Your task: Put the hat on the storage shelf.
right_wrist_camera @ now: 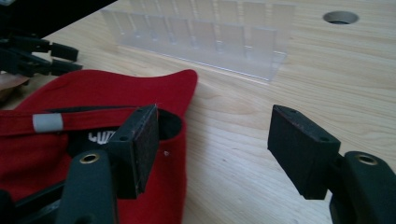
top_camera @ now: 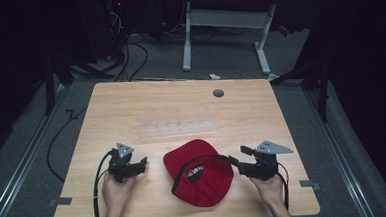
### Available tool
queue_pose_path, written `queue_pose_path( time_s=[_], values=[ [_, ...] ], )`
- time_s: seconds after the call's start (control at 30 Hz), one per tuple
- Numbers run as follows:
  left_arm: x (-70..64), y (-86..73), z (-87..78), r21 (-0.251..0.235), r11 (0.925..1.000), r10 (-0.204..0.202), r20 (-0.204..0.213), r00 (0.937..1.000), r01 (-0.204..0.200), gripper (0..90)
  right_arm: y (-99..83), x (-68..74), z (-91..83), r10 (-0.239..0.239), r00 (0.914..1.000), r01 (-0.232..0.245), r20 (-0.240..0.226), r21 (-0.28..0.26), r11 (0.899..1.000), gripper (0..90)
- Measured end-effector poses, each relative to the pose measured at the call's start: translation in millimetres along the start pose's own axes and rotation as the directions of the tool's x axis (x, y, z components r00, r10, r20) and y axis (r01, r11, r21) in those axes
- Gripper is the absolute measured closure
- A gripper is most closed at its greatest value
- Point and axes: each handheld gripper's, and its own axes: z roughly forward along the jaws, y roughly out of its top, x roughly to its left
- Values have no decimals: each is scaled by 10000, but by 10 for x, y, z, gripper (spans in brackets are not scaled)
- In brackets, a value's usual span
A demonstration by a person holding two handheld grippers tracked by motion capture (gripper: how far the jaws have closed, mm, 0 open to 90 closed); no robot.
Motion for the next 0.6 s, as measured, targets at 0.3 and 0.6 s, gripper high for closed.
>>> queue_pose_path(
  time_s=[0.3, 0.6],
  values=[
    [0, 0, 0, 1, 10000, 1, 1, 10000, -1, 290, 33, 104, 120, -286, 9986, 299, -435, 294, 9991, 322],
    [0, 0, 0, 0, 10000, -2, 1, 10000, 2, 290, 35, 151, 304, -450, 9969, 499, -641, 784, 9957, 319]
  ],
)
